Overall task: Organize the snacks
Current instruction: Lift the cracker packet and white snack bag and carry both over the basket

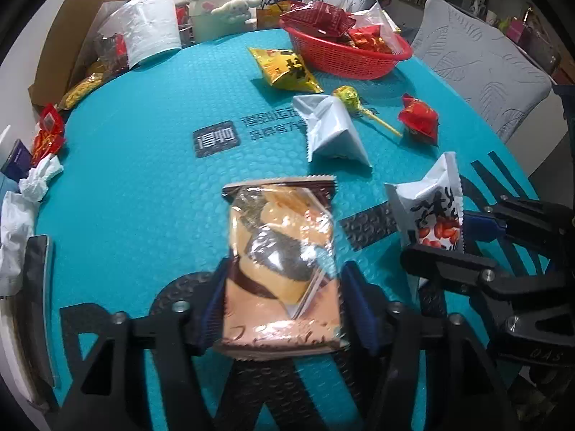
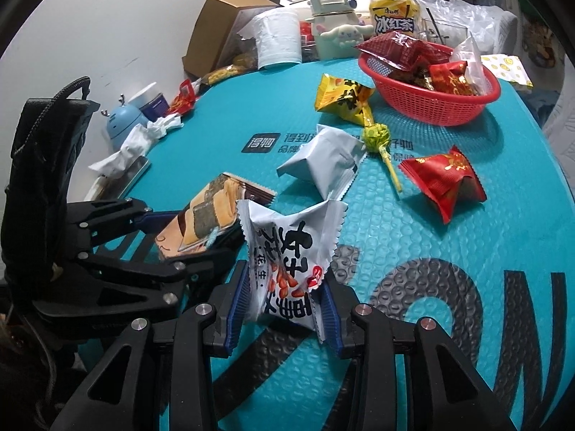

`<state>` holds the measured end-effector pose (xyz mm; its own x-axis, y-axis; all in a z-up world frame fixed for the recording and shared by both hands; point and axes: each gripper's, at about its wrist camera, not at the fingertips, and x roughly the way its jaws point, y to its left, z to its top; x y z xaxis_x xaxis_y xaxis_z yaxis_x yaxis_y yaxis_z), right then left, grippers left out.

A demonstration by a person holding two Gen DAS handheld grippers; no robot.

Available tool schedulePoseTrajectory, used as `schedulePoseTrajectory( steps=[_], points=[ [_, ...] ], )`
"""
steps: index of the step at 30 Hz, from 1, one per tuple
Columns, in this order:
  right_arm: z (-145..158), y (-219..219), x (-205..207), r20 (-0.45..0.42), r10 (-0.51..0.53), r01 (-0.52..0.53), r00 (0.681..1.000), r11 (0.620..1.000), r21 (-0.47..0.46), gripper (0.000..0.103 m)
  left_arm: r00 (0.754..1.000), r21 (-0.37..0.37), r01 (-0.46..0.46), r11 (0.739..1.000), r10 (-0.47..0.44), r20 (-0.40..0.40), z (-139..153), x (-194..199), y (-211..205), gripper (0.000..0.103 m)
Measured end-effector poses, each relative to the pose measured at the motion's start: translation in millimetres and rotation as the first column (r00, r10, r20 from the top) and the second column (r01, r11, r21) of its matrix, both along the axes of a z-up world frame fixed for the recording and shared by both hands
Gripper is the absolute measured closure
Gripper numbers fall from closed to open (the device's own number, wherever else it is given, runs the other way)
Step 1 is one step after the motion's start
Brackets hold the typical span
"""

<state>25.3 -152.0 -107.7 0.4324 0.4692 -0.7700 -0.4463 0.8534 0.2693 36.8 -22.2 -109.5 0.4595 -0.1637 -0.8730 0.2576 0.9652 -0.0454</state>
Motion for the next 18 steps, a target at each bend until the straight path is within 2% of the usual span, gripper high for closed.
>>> schedulePoseTrajectory(
  steps=[3, 6, 7, 8, 10, 13, 18],
  points=[
    [-0.9, -0.3, 0.4, -0.005, -0.006, 0.006, 1.0, 1.0, 0.007, 0.062, 1.0, 0.003, -0.005, 1.0, 0.005, 0.019, -1.1, -0.3, -0.7, 0.038],
    [-1.9, 0.2, 0.4, -0.007, -0.009, 0.009, 1.0, 1.0, 0.013, 0.062, 0.999, -0.037, -0.019, 0.999, 0.02, 0.038, -1.2, -0.7, 4.2, 0.038],
    [-2.8, 0.8, 1.0, -0.01, -0.011, 0.011, 1.0, 1.0, 0.014, 0.062, 0.999, -0.044, -0.024, 0.999, 0.026, 0.041, -0.5, -0.7, 5.2, 0.041],
    [-3.3, 1.5, 1.6, -0.012, -0.012, 0.012, 1.0, 1.0, 0.016, 0.062, 0.998, -0.04, -0.034, 0.999, 0.036, 0.052, -0.2, -0.8, 6.5, 0.053],
    [-3.9, 1.7, 2.1, -0.016, -0.016, 0.017, 1.0, 1.0, 0.023, 0.062, 0.998, -0.043, -0.034, 0.999, 0.036, 0.055, -0.2, -0.8, 8.6, 0.053],
    [-3.3, 2.8, 1.2, -0.007, -0.021, 0.021, 1.0, 0.999, 0.024, 0.07, 0.998, -0.077, -0.038, 0.996, 0.041, 0.045, 0.9, -2.0, 12.2, 0.053],
    [-3.9, 2.8, -2.1, -0.013, -0.022, 0.022, 1.0, 0.999, 0.045, 0.071, 0.999, -0.096, -0.027, 0.995, 0.03, 0.039, 2.5, -9.1, 12.0, 0.053]
  ],
)
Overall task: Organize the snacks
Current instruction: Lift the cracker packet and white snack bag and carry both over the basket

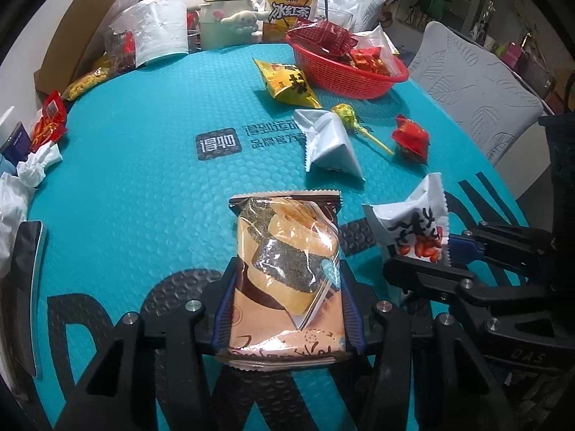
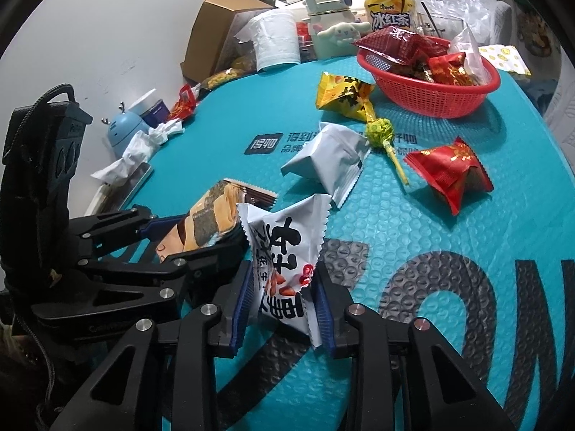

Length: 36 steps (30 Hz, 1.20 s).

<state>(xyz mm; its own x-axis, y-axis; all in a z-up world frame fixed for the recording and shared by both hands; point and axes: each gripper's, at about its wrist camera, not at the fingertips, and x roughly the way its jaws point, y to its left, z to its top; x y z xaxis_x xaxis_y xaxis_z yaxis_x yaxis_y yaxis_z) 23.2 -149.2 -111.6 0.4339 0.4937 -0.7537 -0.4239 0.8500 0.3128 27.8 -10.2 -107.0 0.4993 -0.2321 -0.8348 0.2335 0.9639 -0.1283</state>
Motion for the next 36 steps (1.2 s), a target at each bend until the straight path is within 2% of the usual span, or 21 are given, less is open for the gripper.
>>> schedulePoseTrajectory(
  steps=[5, 23, 36],
  points=[
    [2.4, -4.2, -7.9, 0.001, -0.014, 0.014, 1.0, 1.0, 0.018, 0.071, 1.0, -0.035, 0.004, 0.999, -0.004, 0.0, 4.8, -8.9, 1.2, 0.053],
    [32.0, -29.2, -51.0, 0.068, -0.068, 0.063, 0.995, 0.995, 0.08, 0.071, 0.994, -0.121, 0.083, 0.989, -0.074, 0.079, 39.7, -44.2, -21.3, 0.053],
    [68.0, -49.0, -50.1, 0.16, -0.092, 0.08, 0.983, 0.993, 0.082, 0.071, 0.983, -0.165, 0.126, 0.978, -0.1, 0.154, 74.2, -25.7, -38.4, 0.053]
  ],
)
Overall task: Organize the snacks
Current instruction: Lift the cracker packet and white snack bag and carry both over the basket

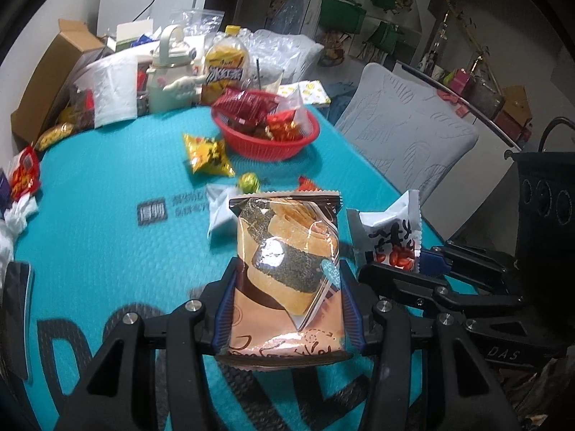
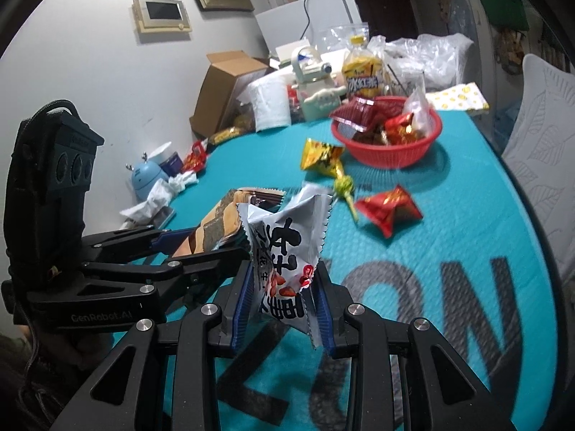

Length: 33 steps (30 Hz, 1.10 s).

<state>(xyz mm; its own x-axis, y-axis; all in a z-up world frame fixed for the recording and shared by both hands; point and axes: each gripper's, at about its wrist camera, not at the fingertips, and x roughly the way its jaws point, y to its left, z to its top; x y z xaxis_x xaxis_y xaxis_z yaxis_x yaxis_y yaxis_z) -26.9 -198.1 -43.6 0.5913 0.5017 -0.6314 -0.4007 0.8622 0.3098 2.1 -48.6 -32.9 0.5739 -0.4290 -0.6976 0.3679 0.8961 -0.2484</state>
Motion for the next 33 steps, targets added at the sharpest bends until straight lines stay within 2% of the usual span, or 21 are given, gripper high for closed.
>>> schedulePoseTrajectory(
  steps=[11, 20, 27, 33],
  points=[
    [34.7, -12.2, 43.3, 0.076, 0.008, -0.007, 0.997, 1.0, -0.01, 0.071, 0.997, -0.005, -0.01, 1.0, 0.01, 0.07, 32.1, 47.2, -7.2, 0.053],
    [51.4, -24.7, 91.2, 0.116, -0.011, 0.015, 0.993, 0.999, -0.031, 0.071, 0.991, 0.032, -0.021, 0.999, 0.017, 0.132, 47.3, 103.0, -24.2, 0.053],
    [52.3, -39.8, 126.4, 0.124, -0.038, 0.044, 0.992, 0.998, -0.046, 0.071, 0.984, 0.051, -0.016, 0.999, 0.006, 0.179, 50.7, 144.1, -41.6, 0.053],
    [50.5, -55.8, 156.5, 0.129, -0.072, 0.08, 0.989, 0.995, -0.06, 0.071, 0.984, 0.039, -0.016, 0.999, 0.009, 0.181, 42.9, 176.4, -52.6, 0.053]
  ],
)
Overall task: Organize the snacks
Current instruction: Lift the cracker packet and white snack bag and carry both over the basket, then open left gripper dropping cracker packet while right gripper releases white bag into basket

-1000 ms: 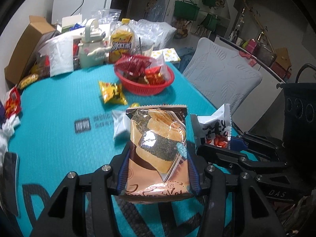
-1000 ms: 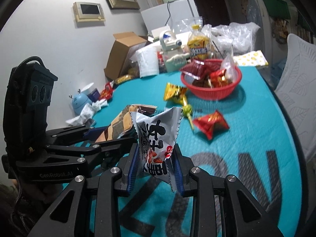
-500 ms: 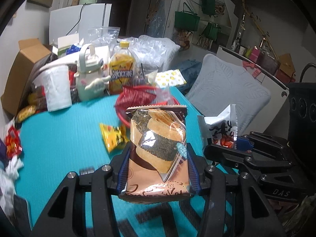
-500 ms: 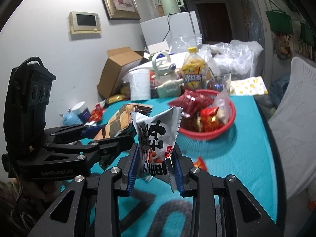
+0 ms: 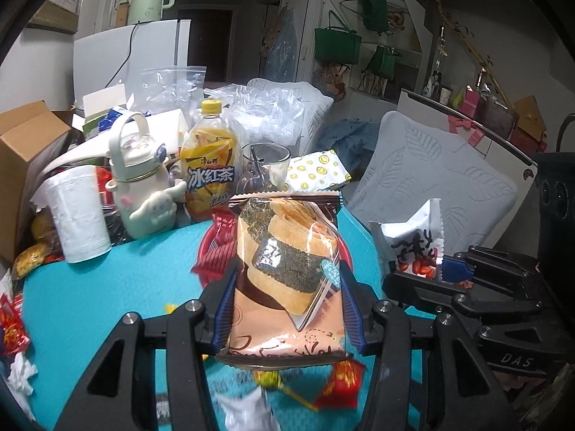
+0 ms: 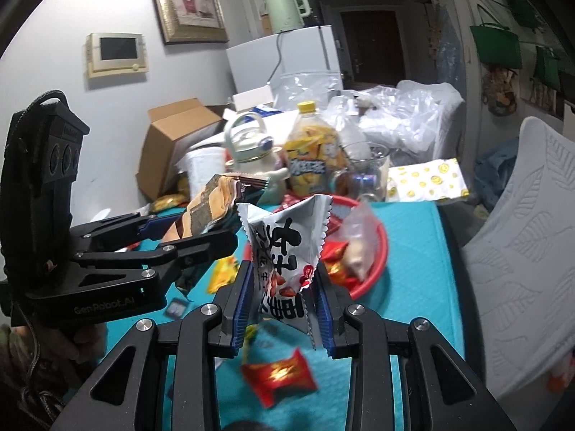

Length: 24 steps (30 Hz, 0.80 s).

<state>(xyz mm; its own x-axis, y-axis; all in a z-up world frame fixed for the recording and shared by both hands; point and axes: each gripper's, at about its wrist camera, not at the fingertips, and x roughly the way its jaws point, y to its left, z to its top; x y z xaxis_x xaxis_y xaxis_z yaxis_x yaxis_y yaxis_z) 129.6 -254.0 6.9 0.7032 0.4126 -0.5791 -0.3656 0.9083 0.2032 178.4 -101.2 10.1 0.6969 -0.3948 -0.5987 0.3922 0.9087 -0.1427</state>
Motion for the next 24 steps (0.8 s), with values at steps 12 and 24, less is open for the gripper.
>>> schedulePoseTrajectory(
  steps=[12, 24],
  points=[
    [-29.0, -14.9, 43.4, -0.036, -0.028, 0.027, 0.999, 0.999, -0.018, 0.071, 0.998, 0.011, -0.05, 0.999, 0.05, -0.022, -45.4, 39.1, -15.5, 0.053],
    [-52.5, -22.6, 57.4, -0.085, -0.038, 0.039, 0.996, 0.999, 0.009, 0.071, 0.997, 0.028, -0.057, 0.998, 0.058, -0.047, -79.6, 53.0, -23.5, 0.053]
  ],
)
